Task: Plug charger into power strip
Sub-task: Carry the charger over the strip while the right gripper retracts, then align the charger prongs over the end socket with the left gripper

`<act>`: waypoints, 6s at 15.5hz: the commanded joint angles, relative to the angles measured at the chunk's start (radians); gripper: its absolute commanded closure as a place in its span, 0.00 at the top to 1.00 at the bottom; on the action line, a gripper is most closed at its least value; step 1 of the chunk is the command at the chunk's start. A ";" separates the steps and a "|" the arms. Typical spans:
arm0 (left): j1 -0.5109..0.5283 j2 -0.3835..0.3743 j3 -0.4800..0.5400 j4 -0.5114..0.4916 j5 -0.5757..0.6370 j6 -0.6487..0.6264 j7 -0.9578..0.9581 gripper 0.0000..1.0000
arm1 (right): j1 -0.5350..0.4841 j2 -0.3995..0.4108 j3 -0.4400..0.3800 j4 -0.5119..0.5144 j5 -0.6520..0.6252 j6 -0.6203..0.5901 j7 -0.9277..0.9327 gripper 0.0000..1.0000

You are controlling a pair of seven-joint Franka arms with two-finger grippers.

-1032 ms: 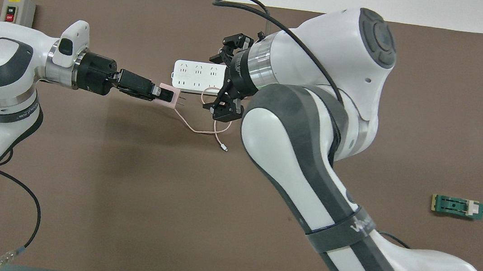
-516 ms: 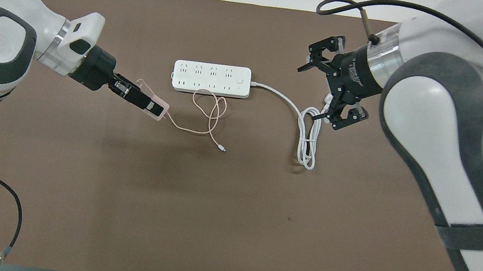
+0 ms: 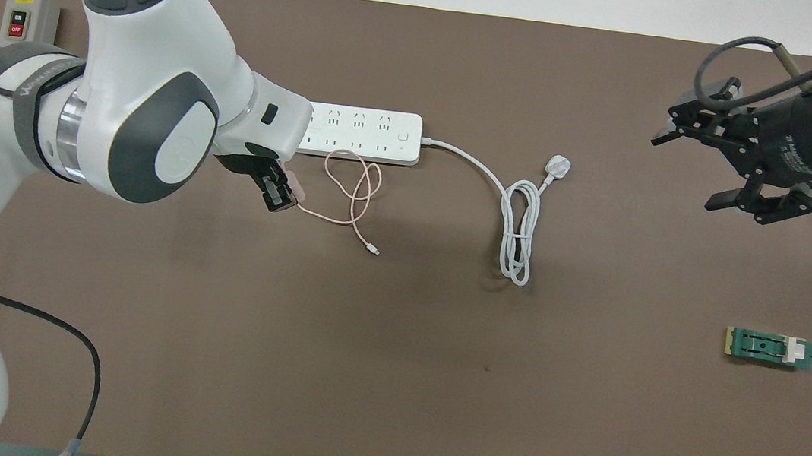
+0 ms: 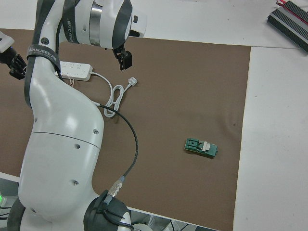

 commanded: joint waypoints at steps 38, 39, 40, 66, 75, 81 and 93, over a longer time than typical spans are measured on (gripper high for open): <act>-0.034 0.148 0.015 -0.127 0.486 0.630 0.677 0.00 | -0.086 -0.177 0.015 -0.179 -0.321 -0.051 -0.813 1.00; -0.034 0.148 0.015 -0.130 0.485 0.630 0.677 0.00 | -0.086 -0.177 0.015 -0.179 -0.320 -0.051 -0.813 1.00; -0.034 0.147 0.014 -0.139 0.485 0.631 0.675 0.00 | -0.086 -0.177 0.015 -0.179 -0.320 -0.051 -0.813 1.00; -0.008 0.135 -0.019 -0.179 0.261 0.578 0.465 0.00 | -0.096 -0.175 0.017 -0.178 -0.307 -0.056 -0.824 1.00; 0.012 0.141 -0.016 -0.141 0.264 0.535 0.508 0.00 | -0.088 -0.177 0.017 -0.178 -0.307 -0.056 -0.822 1.00; 0.009 0.141 -0.017 -0.164 0.261 0.594 0.502 0.00 | -0.086 -0.177 0.017 -0.178 -0.307 -0.056 -0.822 1.00; 0.012 0.144 -0.019 -0.162 0.252 0.601 0.502 0.00 | -0.088 -0.177 0.017 -0.178 -0.307 -0.063 -0.820 1.00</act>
